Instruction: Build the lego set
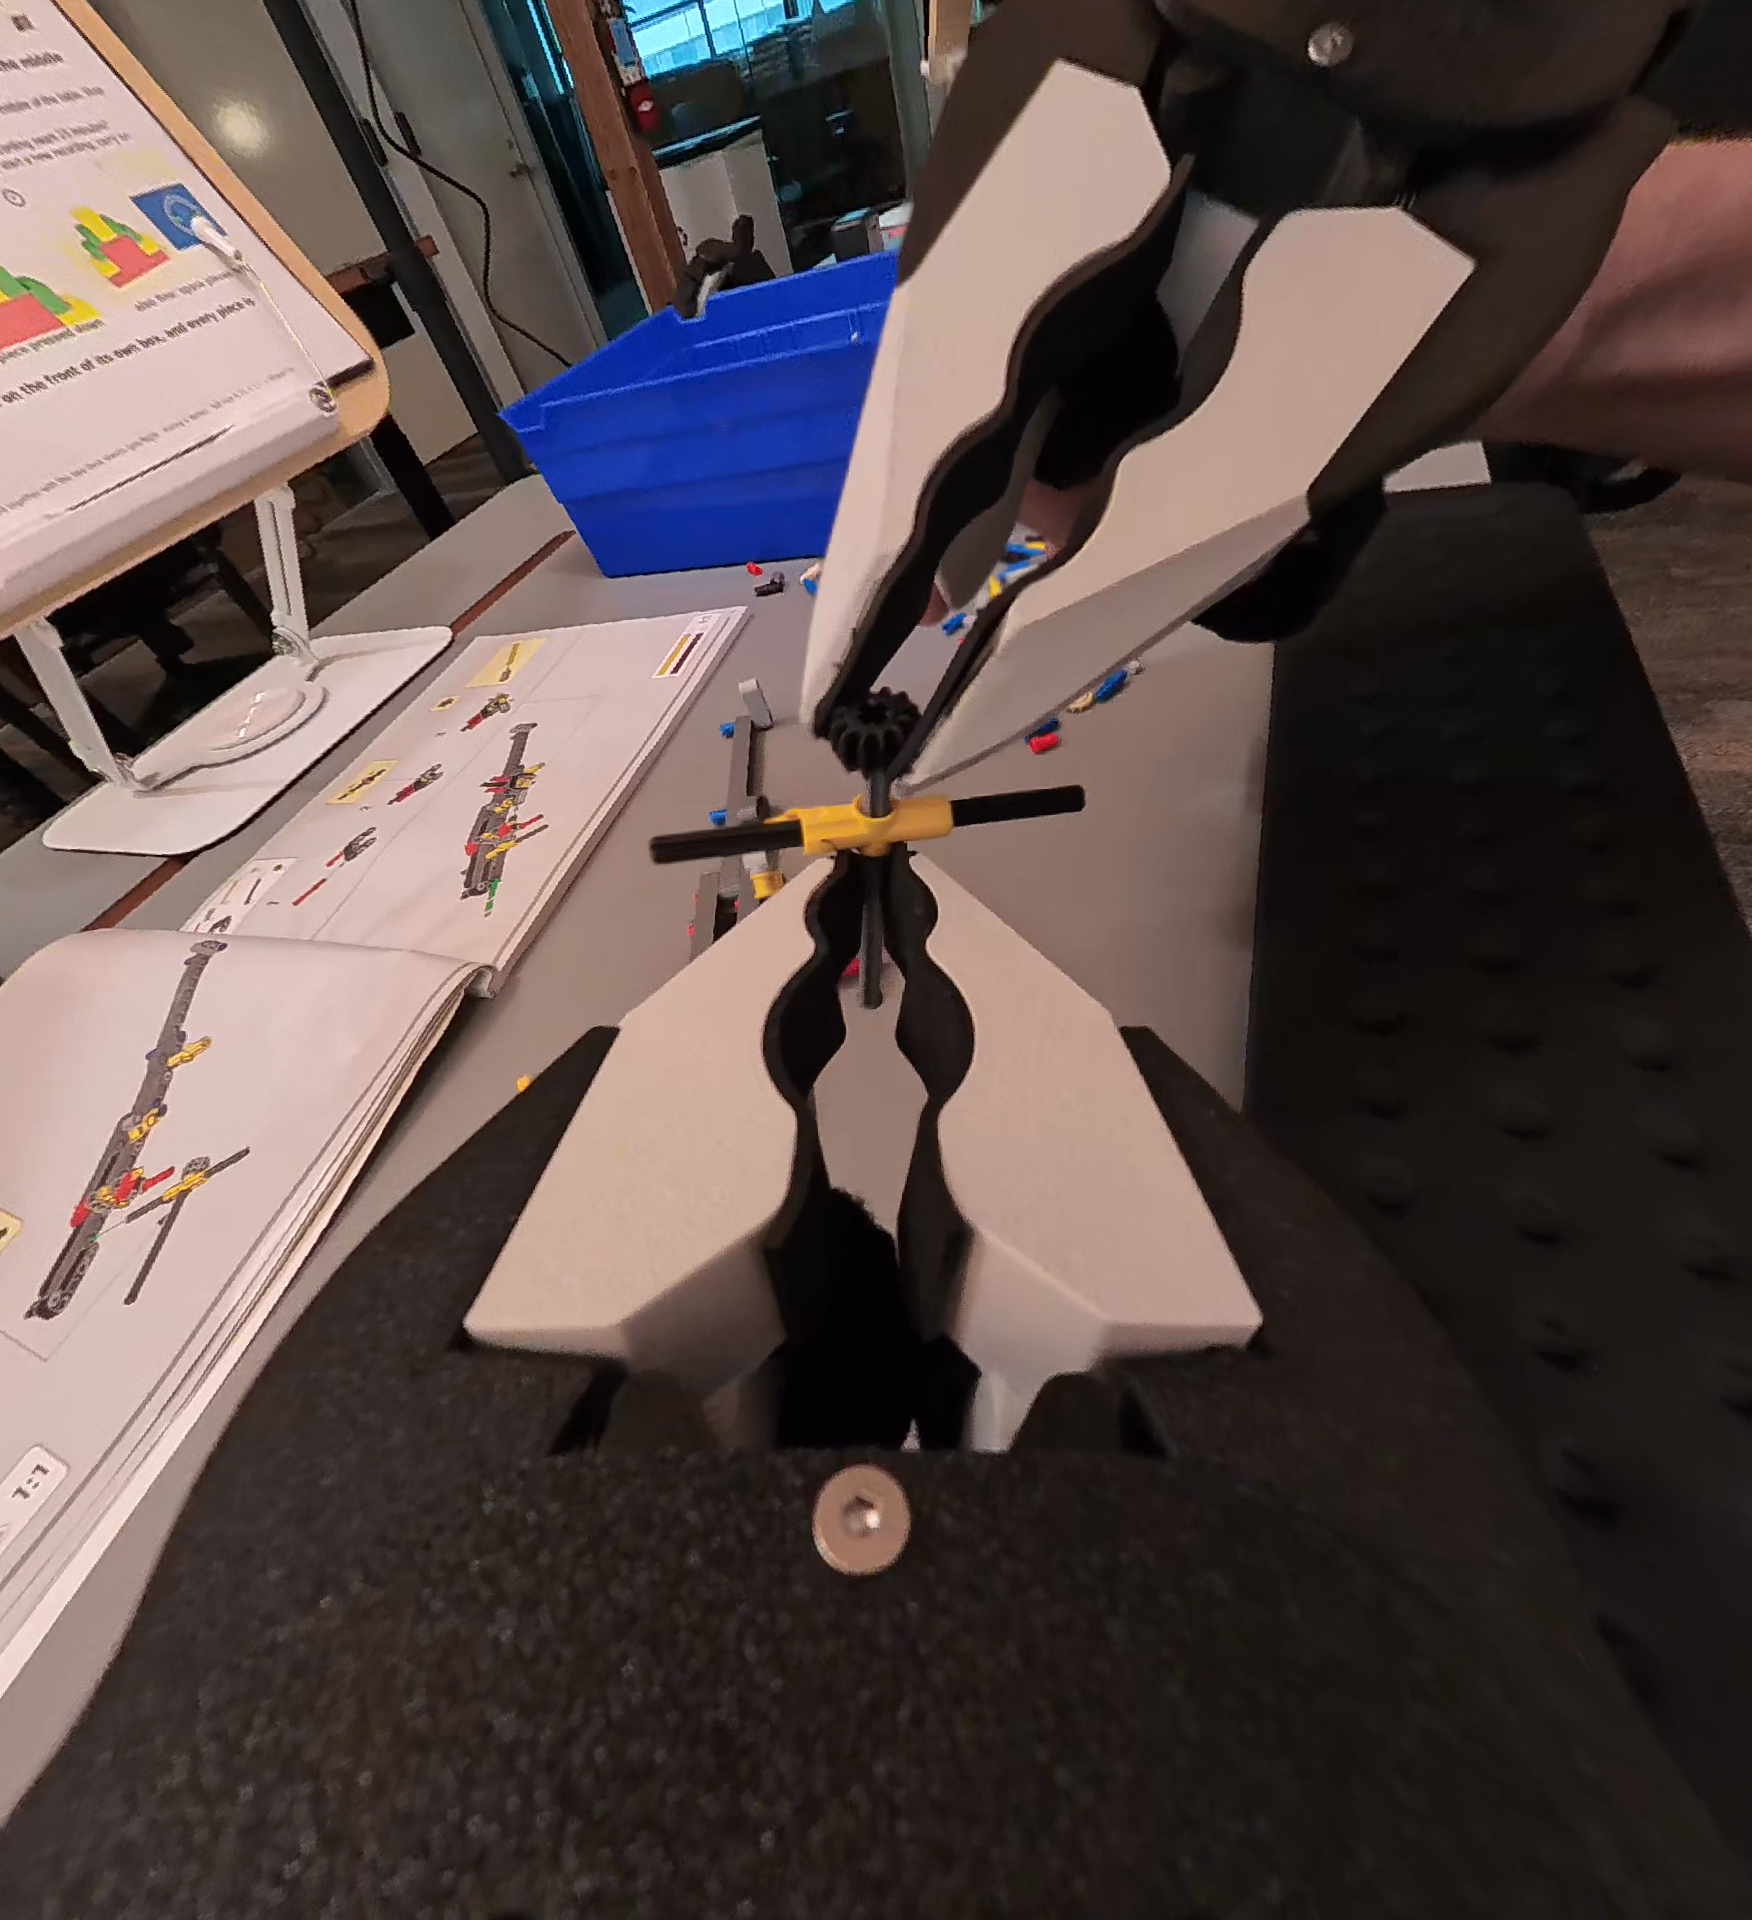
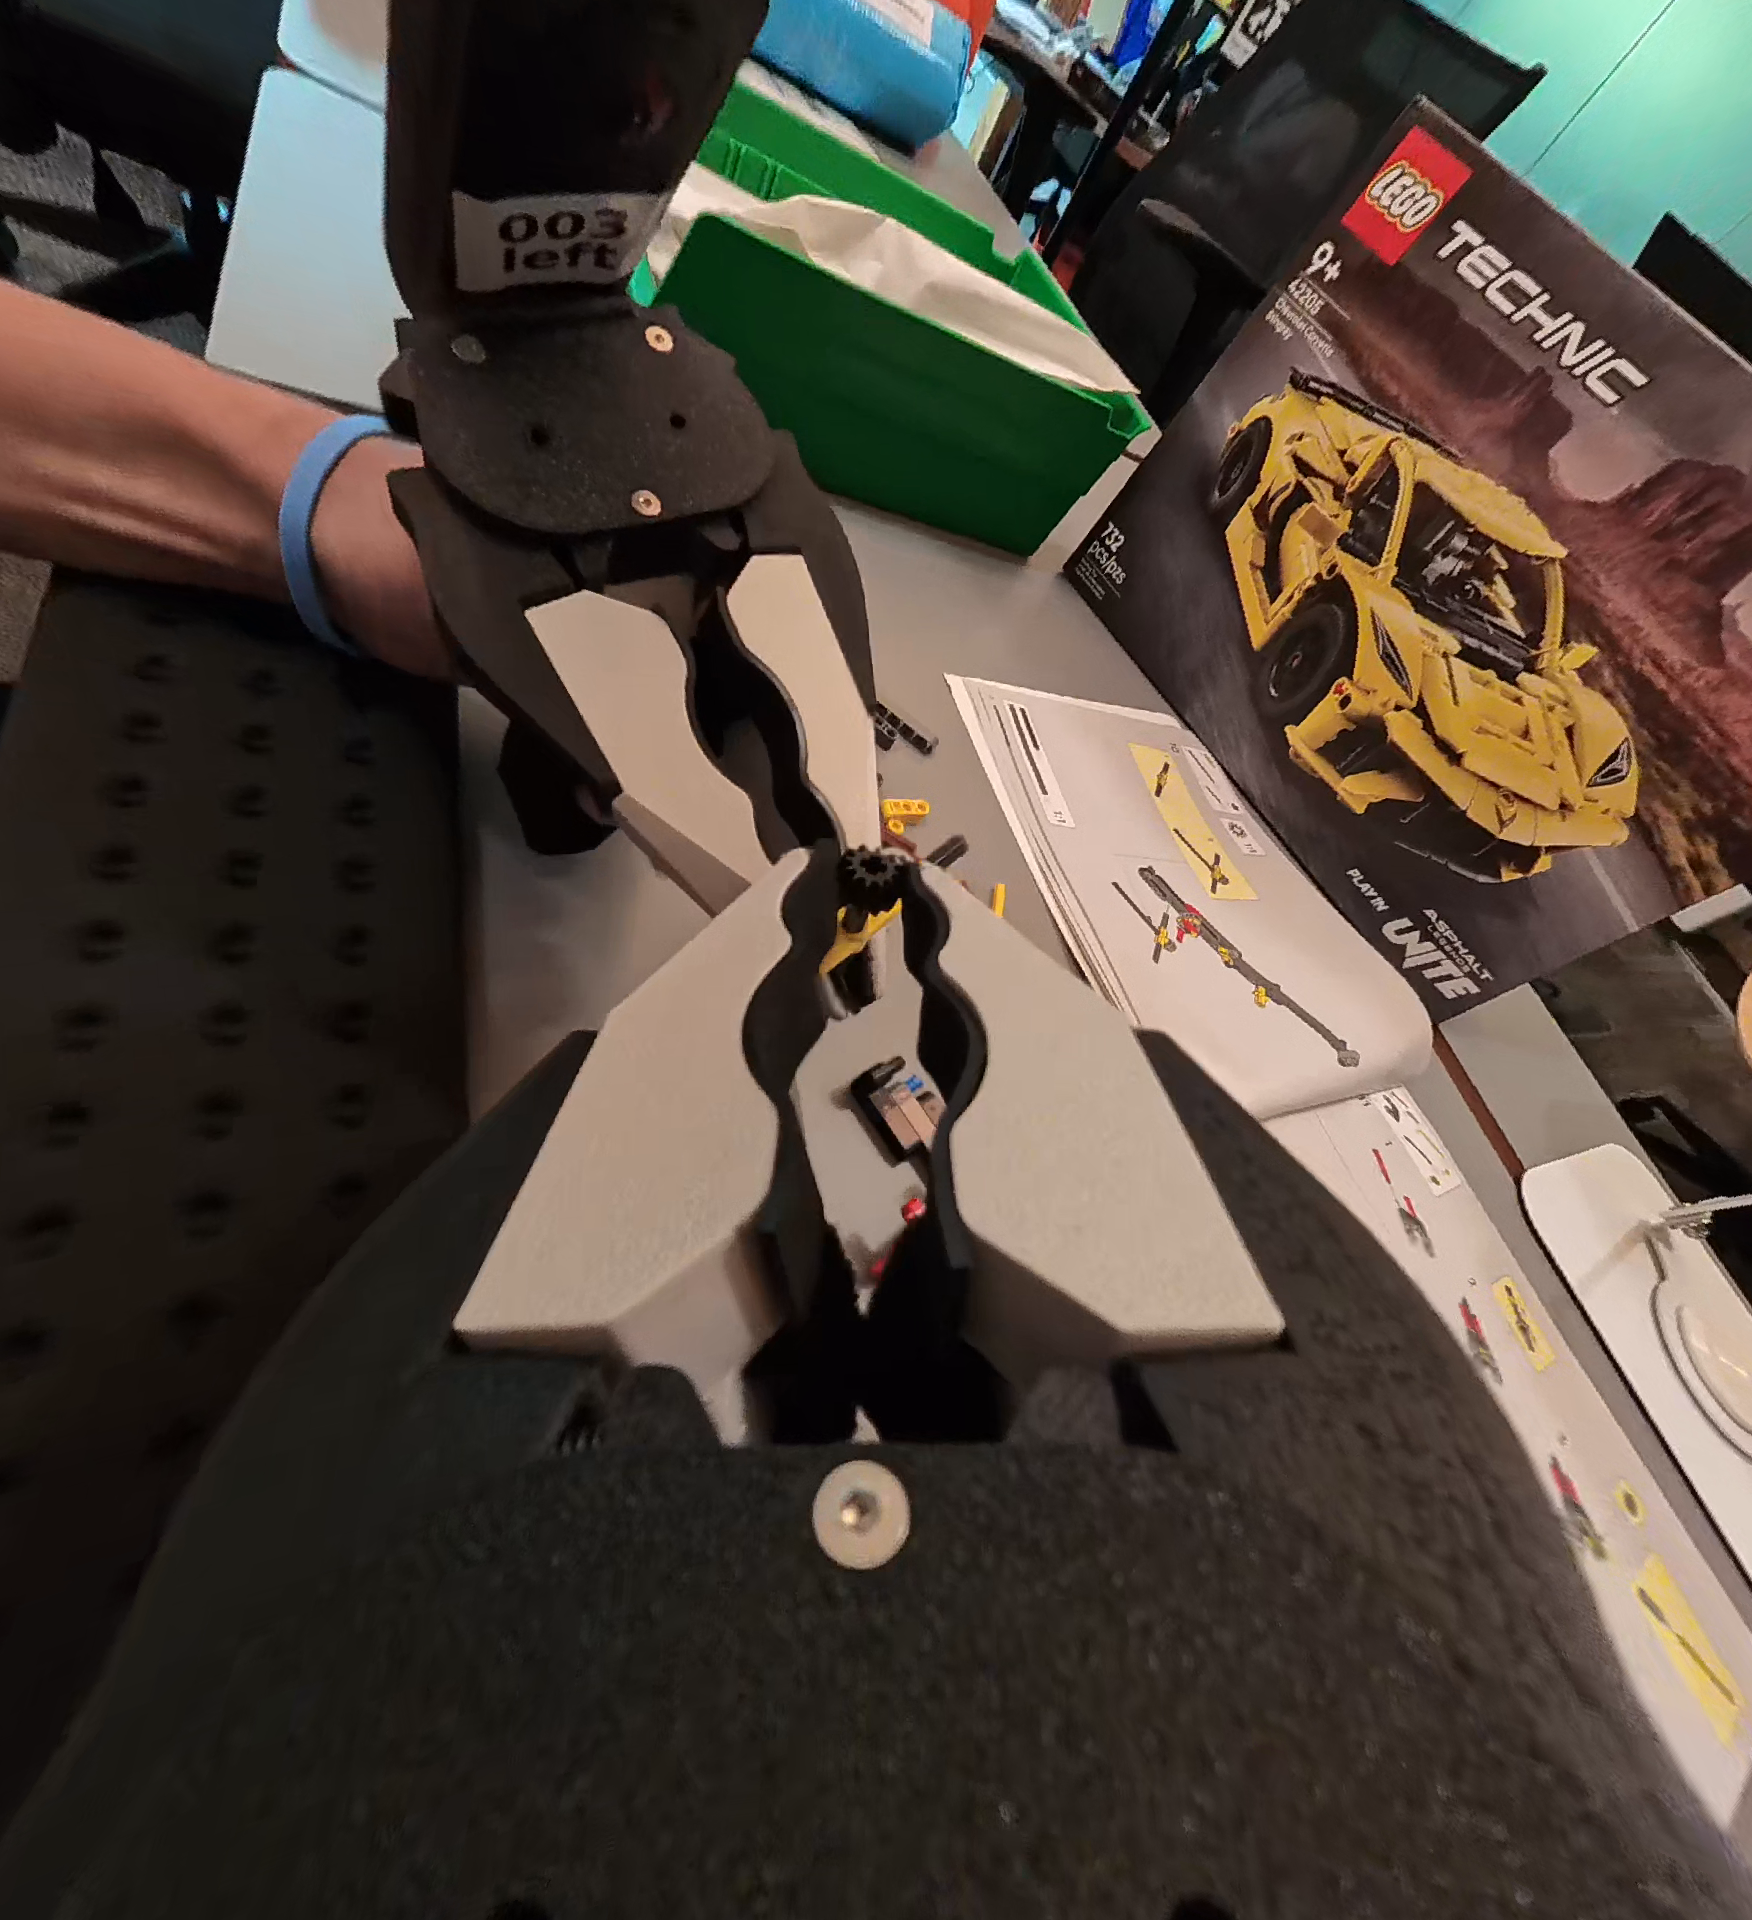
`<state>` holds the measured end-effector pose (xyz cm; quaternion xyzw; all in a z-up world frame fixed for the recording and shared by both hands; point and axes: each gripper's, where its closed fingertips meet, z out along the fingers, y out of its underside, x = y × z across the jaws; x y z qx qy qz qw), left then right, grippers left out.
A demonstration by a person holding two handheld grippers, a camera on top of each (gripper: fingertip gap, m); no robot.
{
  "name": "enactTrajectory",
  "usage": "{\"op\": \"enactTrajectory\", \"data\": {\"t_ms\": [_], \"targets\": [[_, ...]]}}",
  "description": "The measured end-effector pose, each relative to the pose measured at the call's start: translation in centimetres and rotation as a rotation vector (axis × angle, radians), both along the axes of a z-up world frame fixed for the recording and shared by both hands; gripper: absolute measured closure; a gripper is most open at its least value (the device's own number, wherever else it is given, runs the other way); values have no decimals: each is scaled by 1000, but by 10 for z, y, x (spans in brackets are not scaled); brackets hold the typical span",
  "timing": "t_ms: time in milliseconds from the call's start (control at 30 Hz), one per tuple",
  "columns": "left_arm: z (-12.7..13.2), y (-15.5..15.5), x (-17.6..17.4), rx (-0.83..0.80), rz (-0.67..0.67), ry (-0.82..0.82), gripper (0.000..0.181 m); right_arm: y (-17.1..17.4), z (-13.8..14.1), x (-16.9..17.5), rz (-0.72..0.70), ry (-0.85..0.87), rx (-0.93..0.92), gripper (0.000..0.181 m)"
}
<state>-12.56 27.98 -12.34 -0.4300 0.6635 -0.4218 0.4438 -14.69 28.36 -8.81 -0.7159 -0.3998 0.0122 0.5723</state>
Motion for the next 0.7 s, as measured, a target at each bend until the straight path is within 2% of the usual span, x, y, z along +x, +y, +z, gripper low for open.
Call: {"op": "enactTrajectory", "data": {"t_ms": [300, 700], "targets": [[4, 0, -2, -60, -12, -16, 179, 1, 3, 0, -14, 114, 32, 169], [10, -2, -4, -136, -40, -29, 179, 6, 6, -6, -36, 100, 104, 169]]}}
